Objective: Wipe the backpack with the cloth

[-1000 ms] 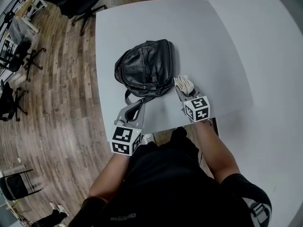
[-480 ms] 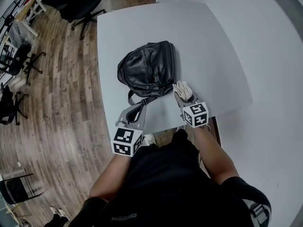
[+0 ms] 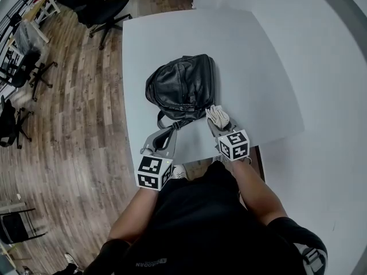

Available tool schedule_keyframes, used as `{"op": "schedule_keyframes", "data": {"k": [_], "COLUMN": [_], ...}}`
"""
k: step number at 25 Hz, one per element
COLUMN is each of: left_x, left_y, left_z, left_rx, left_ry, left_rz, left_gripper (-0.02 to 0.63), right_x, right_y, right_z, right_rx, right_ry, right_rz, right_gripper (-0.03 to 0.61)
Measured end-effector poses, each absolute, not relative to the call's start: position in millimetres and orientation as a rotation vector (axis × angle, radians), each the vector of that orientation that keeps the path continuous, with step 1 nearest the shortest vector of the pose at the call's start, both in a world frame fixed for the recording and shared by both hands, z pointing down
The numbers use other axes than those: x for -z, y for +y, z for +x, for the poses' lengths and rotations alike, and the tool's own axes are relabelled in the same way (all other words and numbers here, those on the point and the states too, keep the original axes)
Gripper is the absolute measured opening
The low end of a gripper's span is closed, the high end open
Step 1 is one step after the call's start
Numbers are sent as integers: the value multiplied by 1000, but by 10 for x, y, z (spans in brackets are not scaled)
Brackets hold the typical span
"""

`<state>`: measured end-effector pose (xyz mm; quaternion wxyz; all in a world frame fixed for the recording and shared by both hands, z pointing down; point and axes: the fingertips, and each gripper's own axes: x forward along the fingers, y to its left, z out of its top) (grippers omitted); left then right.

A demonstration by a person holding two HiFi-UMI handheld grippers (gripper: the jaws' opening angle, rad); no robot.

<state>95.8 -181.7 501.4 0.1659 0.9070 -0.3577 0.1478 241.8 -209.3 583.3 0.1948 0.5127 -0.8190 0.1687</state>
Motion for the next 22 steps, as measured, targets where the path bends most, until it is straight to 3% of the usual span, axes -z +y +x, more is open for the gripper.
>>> {"op": "schedule_keyframes", "data": {"k": [16,22], "left_x": [-5044,-4995], "left_y": [-2084,-2241], "left_z": [872,766], "left_rx": [-373,-344], "left_ry": [-1089,-1144], "left_rz": [2540,2520], "left_gripper": [6,6], "right_x": [-5340,-4879], "right_y": [-2274,-2633], "right_z": [2647,2196], "right_rx": [-437,-347], "right_ry": [-2327,-2458], "right_rz": [1490,1366], "right_gripper": [109,109]}}
